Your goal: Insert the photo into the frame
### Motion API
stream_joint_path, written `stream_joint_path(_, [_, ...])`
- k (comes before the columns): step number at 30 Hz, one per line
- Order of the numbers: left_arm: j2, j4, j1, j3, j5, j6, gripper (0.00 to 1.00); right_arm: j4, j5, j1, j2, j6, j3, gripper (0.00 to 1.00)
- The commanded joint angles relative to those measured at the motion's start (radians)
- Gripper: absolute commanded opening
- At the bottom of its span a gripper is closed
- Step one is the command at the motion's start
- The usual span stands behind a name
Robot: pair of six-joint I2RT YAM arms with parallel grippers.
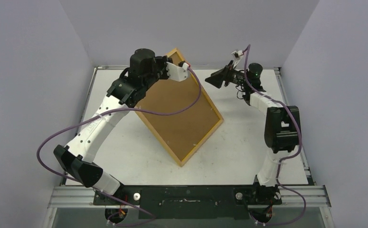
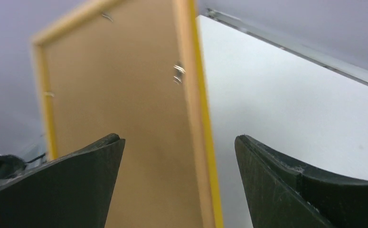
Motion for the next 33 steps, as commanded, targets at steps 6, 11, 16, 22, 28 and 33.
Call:
stream_joint_path(6, [-0.084,0.153,-0.029,-0.06,-0.006,0.066,0.0,1.276,-0.287,0.023,0.564,1.058,0.451,0.9])
stream_joint_path(11, [-0.03,-0.001,0.048,0.003,0.01,-0.127,0.0,1.203,-0.272,0.031,0.532,0.96,0.367,0.9])
stream_joint_path(16, [0.148,-0.348,0.233,0.195,0.141,-0.59,0.05,-0.326,0.163,0.056,0.276,-0.309,0.351,0.9])
stream_joint_path(22, [0.187,-0.466,0.417,0.031,0.277,-0.99,0.34,-0.868,0.679,0.151,0.355,-0.462,0.688,0.9])
stream_joint_path(28, [0.131,-0.424,0.474,-0.25,0.378,-1.09,0.44,-0.74,0.76,0.158,0.236,-0.443,0.515,0.9])
stream_joint_path(33, [0.169,-0.366,0.469,-0.394,0.403,-1.085,0.44,-0.752,0.762,0.162,0.22,-0.436,0.459,0.9])
